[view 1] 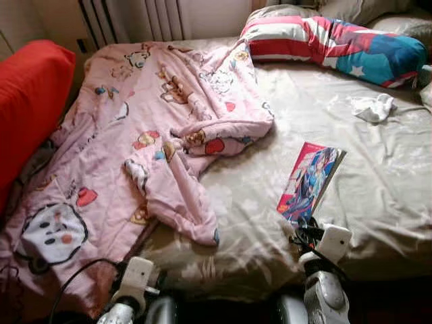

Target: Clean up the room

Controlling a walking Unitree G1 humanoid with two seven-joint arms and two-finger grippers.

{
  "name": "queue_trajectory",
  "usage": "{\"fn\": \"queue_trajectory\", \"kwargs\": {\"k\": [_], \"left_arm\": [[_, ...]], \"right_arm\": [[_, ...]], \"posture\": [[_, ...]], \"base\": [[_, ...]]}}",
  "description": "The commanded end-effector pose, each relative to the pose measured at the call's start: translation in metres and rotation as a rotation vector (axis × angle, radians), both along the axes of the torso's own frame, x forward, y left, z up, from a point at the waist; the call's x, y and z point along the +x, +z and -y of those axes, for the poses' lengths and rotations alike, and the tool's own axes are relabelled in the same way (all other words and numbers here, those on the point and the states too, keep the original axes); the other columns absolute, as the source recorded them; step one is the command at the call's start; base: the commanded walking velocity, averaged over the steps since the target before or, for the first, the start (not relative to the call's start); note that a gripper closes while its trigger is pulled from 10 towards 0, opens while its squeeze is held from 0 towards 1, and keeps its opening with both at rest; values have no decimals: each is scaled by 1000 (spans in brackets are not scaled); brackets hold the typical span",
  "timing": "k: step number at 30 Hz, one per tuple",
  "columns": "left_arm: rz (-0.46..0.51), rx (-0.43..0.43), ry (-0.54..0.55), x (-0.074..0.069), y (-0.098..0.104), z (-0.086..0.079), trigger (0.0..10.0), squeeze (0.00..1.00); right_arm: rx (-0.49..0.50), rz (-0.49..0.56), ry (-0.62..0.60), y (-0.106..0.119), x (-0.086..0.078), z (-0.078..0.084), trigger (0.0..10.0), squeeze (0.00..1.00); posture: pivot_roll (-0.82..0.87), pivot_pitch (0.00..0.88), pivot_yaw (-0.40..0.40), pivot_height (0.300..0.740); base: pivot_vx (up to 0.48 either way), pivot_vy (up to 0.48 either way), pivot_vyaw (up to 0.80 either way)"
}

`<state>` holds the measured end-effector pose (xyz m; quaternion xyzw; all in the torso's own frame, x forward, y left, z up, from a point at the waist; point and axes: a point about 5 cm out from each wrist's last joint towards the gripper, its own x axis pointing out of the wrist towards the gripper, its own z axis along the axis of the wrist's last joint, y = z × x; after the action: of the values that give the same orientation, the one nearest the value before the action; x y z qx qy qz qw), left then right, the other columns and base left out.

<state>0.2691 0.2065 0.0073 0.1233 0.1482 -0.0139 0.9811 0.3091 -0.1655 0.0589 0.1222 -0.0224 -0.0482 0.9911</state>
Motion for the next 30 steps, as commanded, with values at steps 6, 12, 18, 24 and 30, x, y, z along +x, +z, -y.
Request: {"fn": "queue_trajectory", "kwargs": {"k": [6, 12, 18, 24, 30], "left_arm": [[-107, -63, 145, -16, -20, -20, 10000, 0], [-156, -113, 207, -22, -28, -26, 10000, 0], [-221, -164, 269, -30, -38, -29, 10000, 0], [-250, -193, 279, -34, -43, -25, 10000, 0], [-300, -194, 280, -38, -50, -21, 10000, 0]], "right_arm": [[-25, 44, 19, 9, 1, -3, 10000, 0], [-28, 43, 28, 9, 2, -4, 10000, 0], [-50, 32, 37, 9, 3, -4, 10000, 0], [-56, 15, 25, 7, 2, -1, 10000, 0], [-56, 15, 23, 7, 3, -2, 10000, 0]], "posture": [[28, 169, 21, 695], [26, 171, 16, 720], [15, 175, 9, 729], [12, 169, 3, 729], [3, 155, -10, 729]], "base": [[0, 0, 0], [0, 0, 0], [0, 0, 0], [0, 0, 0], [0, 0, 0]]}}
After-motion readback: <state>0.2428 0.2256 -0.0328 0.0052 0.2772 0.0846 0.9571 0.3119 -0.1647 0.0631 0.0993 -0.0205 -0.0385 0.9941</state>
